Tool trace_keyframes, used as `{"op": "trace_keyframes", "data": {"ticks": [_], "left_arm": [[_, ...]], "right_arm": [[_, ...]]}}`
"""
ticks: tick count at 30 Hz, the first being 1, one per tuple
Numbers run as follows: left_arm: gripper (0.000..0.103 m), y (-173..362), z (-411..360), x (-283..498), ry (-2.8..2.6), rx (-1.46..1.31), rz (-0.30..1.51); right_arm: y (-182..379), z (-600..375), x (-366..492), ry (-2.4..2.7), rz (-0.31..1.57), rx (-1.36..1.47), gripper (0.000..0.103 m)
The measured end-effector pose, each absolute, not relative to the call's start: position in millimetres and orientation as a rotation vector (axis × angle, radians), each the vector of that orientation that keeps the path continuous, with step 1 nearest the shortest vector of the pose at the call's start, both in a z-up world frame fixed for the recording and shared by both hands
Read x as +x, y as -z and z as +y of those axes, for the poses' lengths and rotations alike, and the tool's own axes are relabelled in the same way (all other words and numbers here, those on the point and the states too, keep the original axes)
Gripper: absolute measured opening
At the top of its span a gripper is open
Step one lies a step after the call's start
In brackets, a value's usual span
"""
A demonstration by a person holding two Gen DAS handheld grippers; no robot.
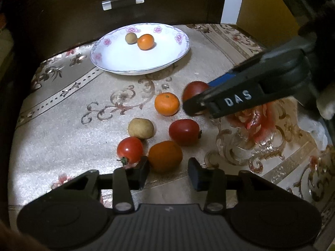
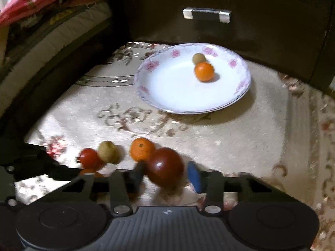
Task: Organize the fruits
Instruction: 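Move both tools back toward the remaining fruits on the cloth, then grasp the orange with the left tool while the right tool grasps the dark red tomato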
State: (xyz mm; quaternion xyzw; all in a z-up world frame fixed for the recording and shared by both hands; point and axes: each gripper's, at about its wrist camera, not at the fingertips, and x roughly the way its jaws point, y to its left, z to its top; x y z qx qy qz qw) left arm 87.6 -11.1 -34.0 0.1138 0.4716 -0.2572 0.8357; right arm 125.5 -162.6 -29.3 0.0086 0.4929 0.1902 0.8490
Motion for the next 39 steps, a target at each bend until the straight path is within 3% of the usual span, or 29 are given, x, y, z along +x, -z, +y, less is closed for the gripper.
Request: {"op": "trace_keyframes", "data": {"ticks": [9, 12, 16, 20, 24, 26, 27, 28, 39], "left_arm": [[0.04, 32.3, -10.6, 86.9, 0.565, 0.234, 1.015], [0.044, 34.4, -11.6, 88.1, 0.562, 0.238, 1.02], [0.053, 34.9, -15.4, 87.0, 0.575, 0.256, 1.015], [0.053, 34.8, -15.3, 87.5, 0.577, 0.254, 1.015], [0.052, 34.6, -13.8, 86.8, 0.567, 0.255, 1.02], [0.039, 33.5, -12.5, 88.9, 0.547, 0.242, 1.024], [0.039, 32.6, -11.5, 90.5, 0.543, 0.232, 1.029], [0.039, 31.6, -9.8, 92.0, 0.537, 0.216, 1.03], [0.039, 13.5, -7.2, 105.5, 0.51, 0.165, 0.98]], "right_arm": [[19.6, -171.0, 104.9, -0.363, 1.085, -0.067, 0.036], [20.9, -173.6, 98.0, -0.375, 1.094, -0.077, 0.038], [24.0, -171.1, 99.1, -0.368, 1.093, -0.111, 0.055], [23.4, -174.1, 100.3, -0.359, 1.077, -0.101, 0.057], [26.2, -173.2, 102.0, -0.35, 1.092, -0.103, 0.053], [28.3, -172.9, 101.6, -0.351, 1.102, -0.106, 0.05], [28.1, -173.2, 100.8, -0.35, 1.1, -0.108, 0.047], [27.2, -173.7, 100.2, -0.363, 1.102, -0.099, 0.036], [15.8, -175.3, 105.0, -0.358, 1.092, -0.027, 0.035]]}}
